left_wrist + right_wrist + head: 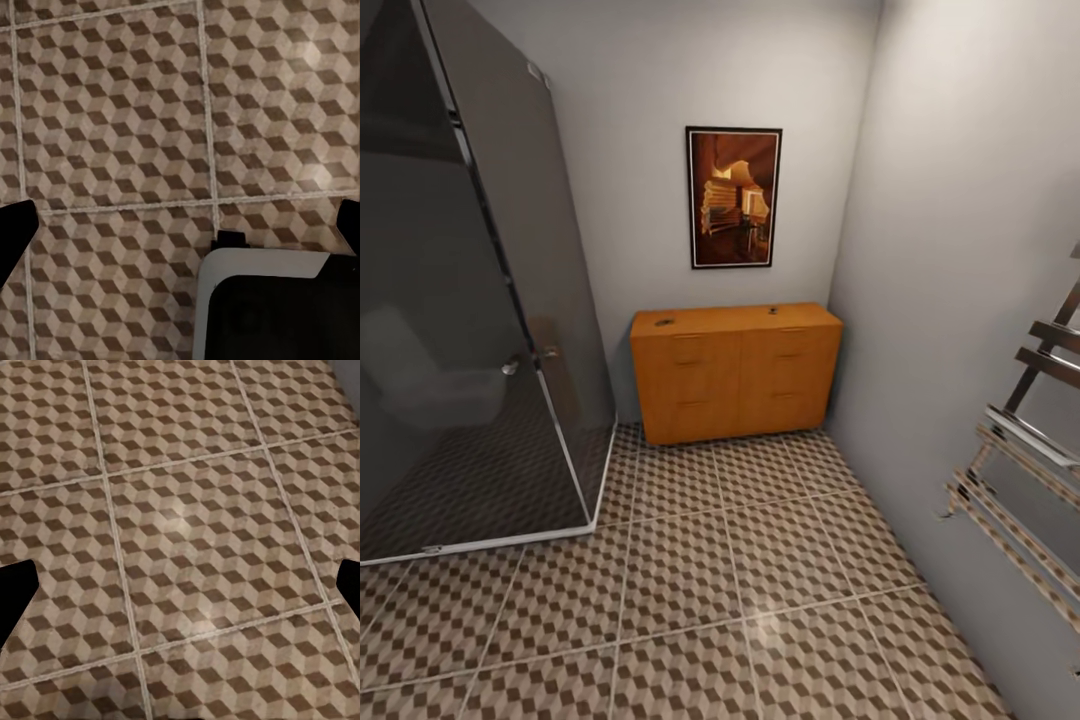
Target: Take the four mousetraps from the cabinet in the bathroom and place them on the bathroom floor. Make sure all four end up on the same floor surface, and ensure that at least two of them are either under or directly next to the same bathroom sink.
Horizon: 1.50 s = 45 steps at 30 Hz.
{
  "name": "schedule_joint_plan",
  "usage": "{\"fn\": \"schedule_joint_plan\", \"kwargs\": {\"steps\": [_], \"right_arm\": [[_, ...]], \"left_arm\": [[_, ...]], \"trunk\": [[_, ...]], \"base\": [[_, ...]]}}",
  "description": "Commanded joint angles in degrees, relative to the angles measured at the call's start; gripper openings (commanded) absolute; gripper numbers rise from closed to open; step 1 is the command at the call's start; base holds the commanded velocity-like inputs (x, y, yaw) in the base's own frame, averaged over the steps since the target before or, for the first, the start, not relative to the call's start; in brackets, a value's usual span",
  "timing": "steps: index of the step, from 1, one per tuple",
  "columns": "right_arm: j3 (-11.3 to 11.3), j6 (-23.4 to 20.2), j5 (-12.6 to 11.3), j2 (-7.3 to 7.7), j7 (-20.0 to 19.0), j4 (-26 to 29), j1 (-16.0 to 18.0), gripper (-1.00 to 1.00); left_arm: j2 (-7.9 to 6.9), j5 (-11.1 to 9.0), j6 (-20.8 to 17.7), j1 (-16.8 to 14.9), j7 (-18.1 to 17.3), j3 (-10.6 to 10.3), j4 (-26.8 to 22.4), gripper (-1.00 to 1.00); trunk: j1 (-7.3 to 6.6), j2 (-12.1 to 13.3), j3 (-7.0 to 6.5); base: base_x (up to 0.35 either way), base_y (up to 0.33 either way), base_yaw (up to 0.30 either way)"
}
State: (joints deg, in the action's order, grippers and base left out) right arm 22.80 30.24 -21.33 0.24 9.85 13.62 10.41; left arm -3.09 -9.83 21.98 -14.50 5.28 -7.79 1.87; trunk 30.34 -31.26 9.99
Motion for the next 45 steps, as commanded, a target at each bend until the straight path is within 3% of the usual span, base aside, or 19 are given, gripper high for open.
{"fn": "schedule_joint_plan", "kwargs": {"steps": [1, 28, 45], "right_arm": [[0.5, 0.1, -0.2, 0.03, 0.4, 0.0, 0.0, 1.0], [0.5, 0.1, -0.2, 0.03, 0.4, 0.0, 0.0, 1.0], [0.5, 0.2, -0.2, 0.03, 0.4, 0.0, 0.0, 1.0]], "left_arm": [[0.02, -0.4, 0.3, -0.1, 0.1, -0.5, 0.2, 1.0], [0.02, -0.4, 0.3, -0.1, 0.1, -0.5, 0.2, 1.0], [0.02, -0.5, 0.3, -0.1, 0.1, -0.5, 0.2, 1.0]], "trunk": [[0.05, -0.1, 0.1], [0.05, -0.1, 0.1], [0.05, -0.1, 0.1]], "base": [[0.331, 0.0, 0.0], [0.329, -0.004, 0.0], [0.292, -0.191, 0.012]]}}
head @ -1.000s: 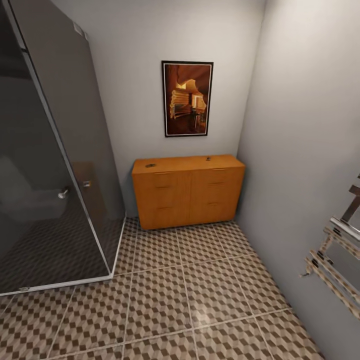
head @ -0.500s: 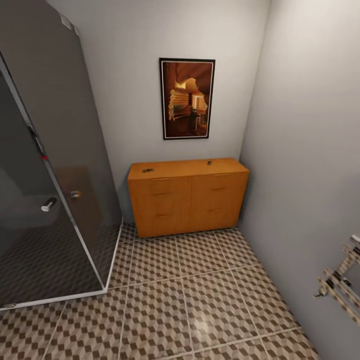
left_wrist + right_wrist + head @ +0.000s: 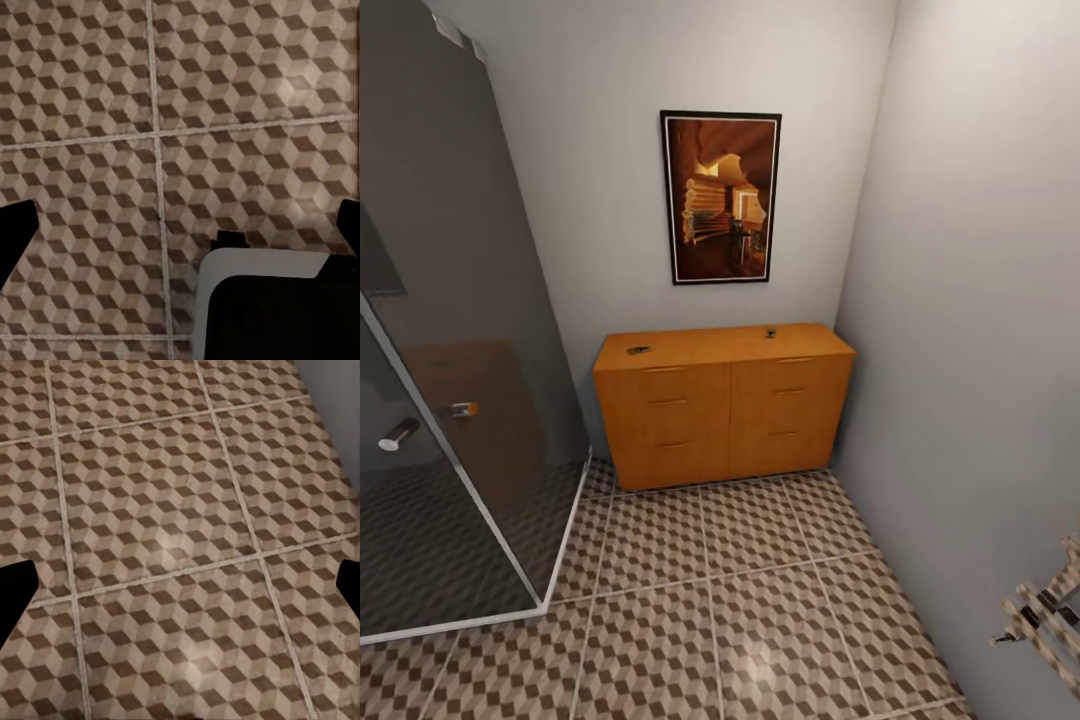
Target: Take the four mousetraps from the cabinet in the bathroom and place them on the bathroom floor. Make sure all four end up on the same floor surface, and ensure that at least two of them are either under or directly next to the same bathroom sink.
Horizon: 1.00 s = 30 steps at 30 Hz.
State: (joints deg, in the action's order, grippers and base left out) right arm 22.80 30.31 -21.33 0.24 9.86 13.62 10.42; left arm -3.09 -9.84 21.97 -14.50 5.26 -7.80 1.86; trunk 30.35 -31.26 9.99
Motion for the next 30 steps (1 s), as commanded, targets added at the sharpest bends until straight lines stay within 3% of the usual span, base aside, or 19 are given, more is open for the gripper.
{"fn": "schedule_joint_plan", "kwargs": {"steps": [1, 9, 30], "right_arm": [[0.5, 0.1, -0.2, 0.03, 0.4, 0.0, 0.0, 1.0], [0.5, 0.1, -0.2, 0.03, 0.4, 0.0, 0.0, 1.0], [0.5, 0.1, -0.2, 0.03, 0.4, 0.0, 0.0, 1.0]], "left_arm": [[0.02, -0.4, 0.4, -0.1, 0.1, -0.5, 0.2, 1.0], [0.02, -0.4, 0.4, -0.1, 0.1, -0.5, 0.2, 1.0], [0.02, -0.4, 0.4, -0.1, 0.1, -0.5, 0.2, 1.0]], "trunk": [[0.05, -0.1, 0.09], [0.05, -0.1, 0.09], [0.05, -0.1, 0.09]], "base": [[0.277, -0.203, 0.047], [0.27, -0.127, 0.014], [0.248, -0.005, -0.009]]}}
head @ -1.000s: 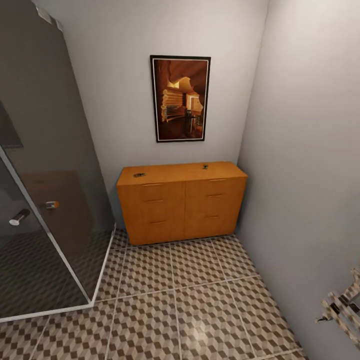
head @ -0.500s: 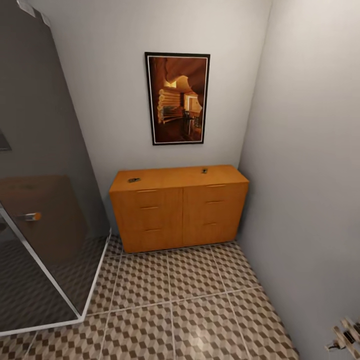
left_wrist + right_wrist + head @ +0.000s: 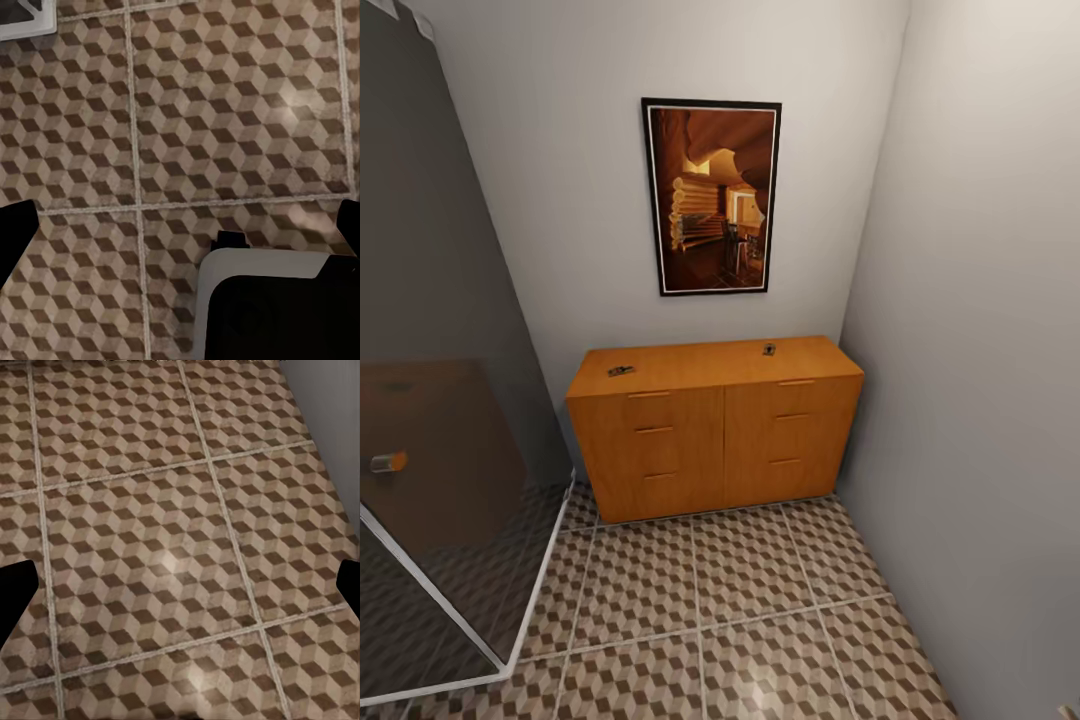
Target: Take the four mousetraps from the cabinet in the bathroom and place them on the bathroom floor. Make sure all four end up on the same floor surface, and ensure that at least two of them are either under or directly next to the same bathroom sink.
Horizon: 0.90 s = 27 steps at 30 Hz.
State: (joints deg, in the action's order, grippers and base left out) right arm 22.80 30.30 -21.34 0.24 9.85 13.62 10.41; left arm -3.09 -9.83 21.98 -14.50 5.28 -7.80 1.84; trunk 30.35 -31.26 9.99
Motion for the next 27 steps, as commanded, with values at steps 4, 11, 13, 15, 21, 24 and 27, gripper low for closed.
{"fn": "schedule_joint_plan", "kwargs": {"steps": [4, 11, 13, 15, 21, 24, 27], "right_arm": [[0.5, 0.1, -0.2, 0.03, 0.4, 0.0, 0.0, 1.0], [0.5, 0.1, -0.2, 0.03, 0.4, 0.0, 0.0, 1.0], [0.5, 0.1, -0.2, 0.03, 0.4, 0.0, 0.0, 1.0], [0.5, 0.1, -0.2, 0.03, 0.4, 0.0, 0.0, 1.0], [0.5, 0.1, -0.2, 0.03, 0.4, 0.0, 0.0, 1.0], [0.5, 0.1, -0.2, 0.03, 0.4, 0.0, 0.0, 1.0], [0.5, 0.1, -0.2, 0.03, 0.4, 0.0, 0.0, 1.0]], "left_arm": [[0.02, -0.4, 0.3, -0.1, 0.1, -0.5, 0.2, 1.0], [0.02, -0.4, 0.3, -0.1, 0.1, -0.5, 0.2, 1.0], [0.02, -0.4, 0.3, -0.1, 0.1, -0.5, 0.2, 1.0], [0.02, -0.4, 0.3, -0.1, 0.1, -0.5, 0.2, 1.0], [0.02, -0.5, 0.3, -0.1, 0.1, -0.5, 0.2, 1.0], [0.02, -0.4, 0.3, -0.1, 0.1, -0.5, 0.2, 1.0], [0.02, -0.5, 0.3, -0.1, 0.1, -0.5, 0.2, 1.0]], "trunk": [[0.04, -0.1, 0.1], [0.04, -0.1, 0.05], [0.04, -0.1, 0.03], [0.04, -0.1, 0.02], [0.04, -0.1, 0.01], [0.04, -0.1, 0.01], [0.04, -0.1, 0.01]], "base": [[0.215, 0.0, -0.124], [0.207, 0.0, -0.144], [0.191, 0.0, -0.07], [0.183, 0.0, -0.031], [0.156, 0.0, -0.01], [0.043, 0.0, -0.001], [0.015, 0.0, 0.0]]}}
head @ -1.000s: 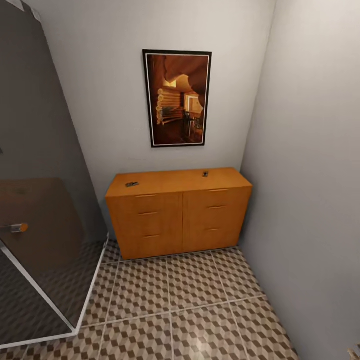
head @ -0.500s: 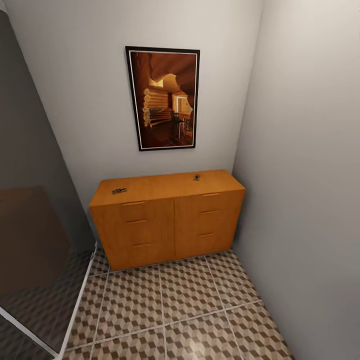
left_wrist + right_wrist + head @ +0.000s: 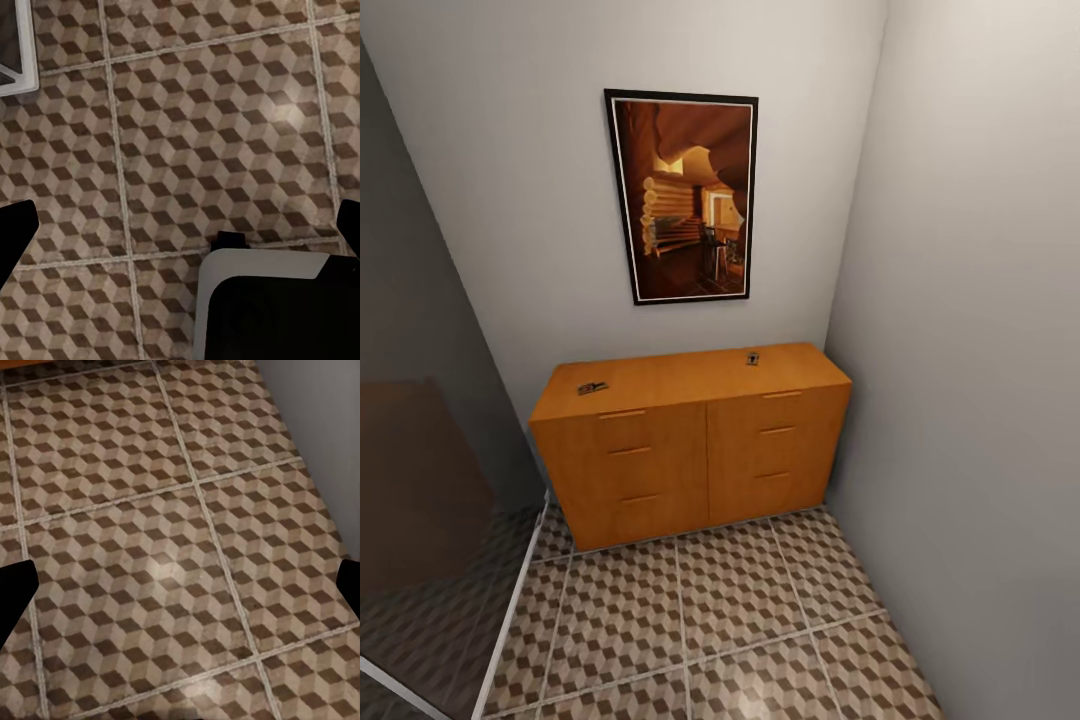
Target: Take the four mousetraps from the cabinet in the bathroom and place them on the bathroom floor. Make sure all four end up on the same floor surface, and ensure that at least two of them are either under or directly next to the same bathroom sink.
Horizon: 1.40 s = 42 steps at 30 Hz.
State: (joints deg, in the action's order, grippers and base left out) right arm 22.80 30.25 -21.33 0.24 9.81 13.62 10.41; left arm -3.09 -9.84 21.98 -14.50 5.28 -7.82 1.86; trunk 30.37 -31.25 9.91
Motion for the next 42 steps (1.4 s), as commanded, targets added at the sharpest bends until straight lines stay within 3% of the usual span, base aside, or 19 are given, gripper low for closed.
{"fn": "schedule_joint_plan", "kwargs": {"steps": [1, 42], "right_arm": [[0.5, 0.1, -0.2, 0.03, 0.4, 0.0, 0.0, 1.0], [0.5, 0.2, -0.2, 0.03, 0.4, 0.0, 0.0, 1.0]], "left_arm": [[0.02, -0.4, 0.3, -0.1, 0.1, -0.5, 0.2, 1.0], [0.02, -0.4, 0.3, -0.1, 0.1, -0.5, 0.2, 1.0]], "trunk": [[0.02, -0.1, 0.1], [0.02, -0.1, 0.1]], "base": [[0.007, 0.0, 0.0], [0.0, 0.0, 0.0]]}}
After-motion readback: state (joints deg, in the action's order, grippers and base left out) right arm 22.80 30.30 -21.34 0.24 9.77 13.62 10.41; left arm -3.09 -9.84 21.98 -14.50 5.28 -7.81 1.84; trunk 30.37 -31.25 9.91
